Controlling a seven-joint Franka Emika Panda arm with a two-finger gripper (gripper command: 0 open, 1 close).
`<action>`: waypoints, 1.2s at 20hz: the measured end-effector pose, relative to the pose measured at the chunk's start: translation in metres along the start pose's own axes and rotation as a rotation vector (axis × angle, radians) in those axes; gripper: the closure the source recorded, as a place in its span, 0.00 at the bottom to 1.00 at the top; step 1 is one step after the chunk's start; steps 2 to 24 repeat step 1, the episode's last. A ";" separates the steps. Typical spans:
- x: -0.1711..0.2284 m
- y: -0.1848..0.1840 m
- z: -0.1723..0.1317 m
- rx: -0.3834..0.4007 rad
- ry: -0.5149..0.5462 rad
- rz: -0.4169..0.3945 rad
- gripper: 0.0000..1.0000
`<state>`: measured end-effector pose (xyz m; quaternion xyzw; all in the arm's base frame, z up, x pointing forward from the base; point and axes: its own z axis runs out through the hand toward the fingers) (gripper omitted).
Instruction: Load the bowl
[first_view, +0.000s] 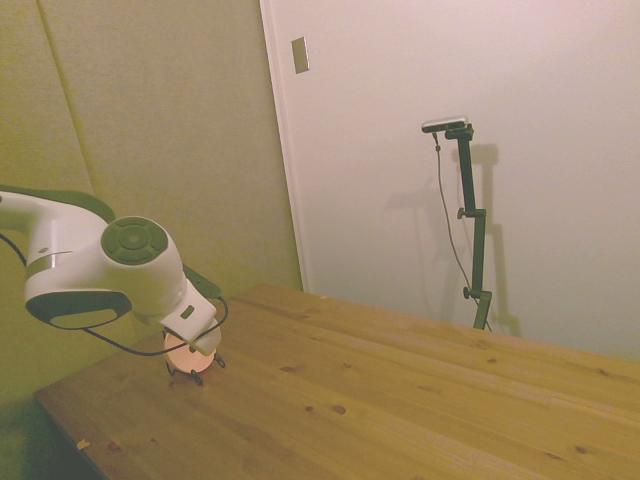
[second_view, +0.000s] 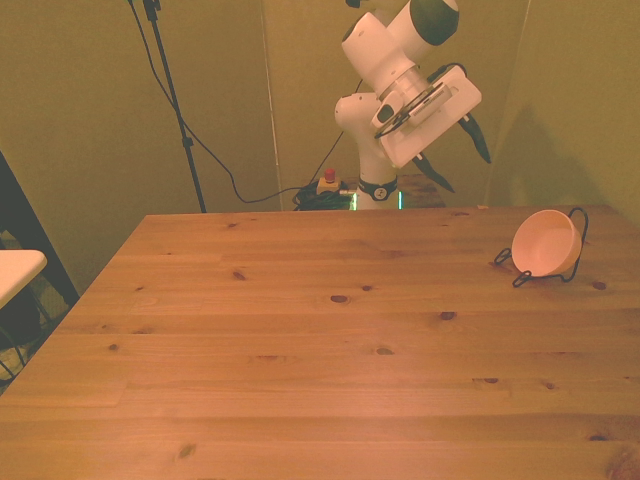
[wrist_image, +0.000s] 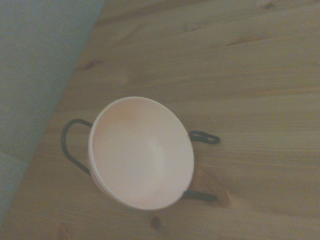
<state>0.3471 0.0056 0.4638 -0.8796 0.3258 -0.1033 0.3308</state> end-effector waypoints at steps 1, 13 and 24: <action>-0.006 0.000 -0.005 -0.022 0.018 0.006 0.00; -0.006 0.000 -0.005 -0.022 0.018 0.006 0.00; -0.006 0.000 -0.005 -0.022 0.018 0.006 0.00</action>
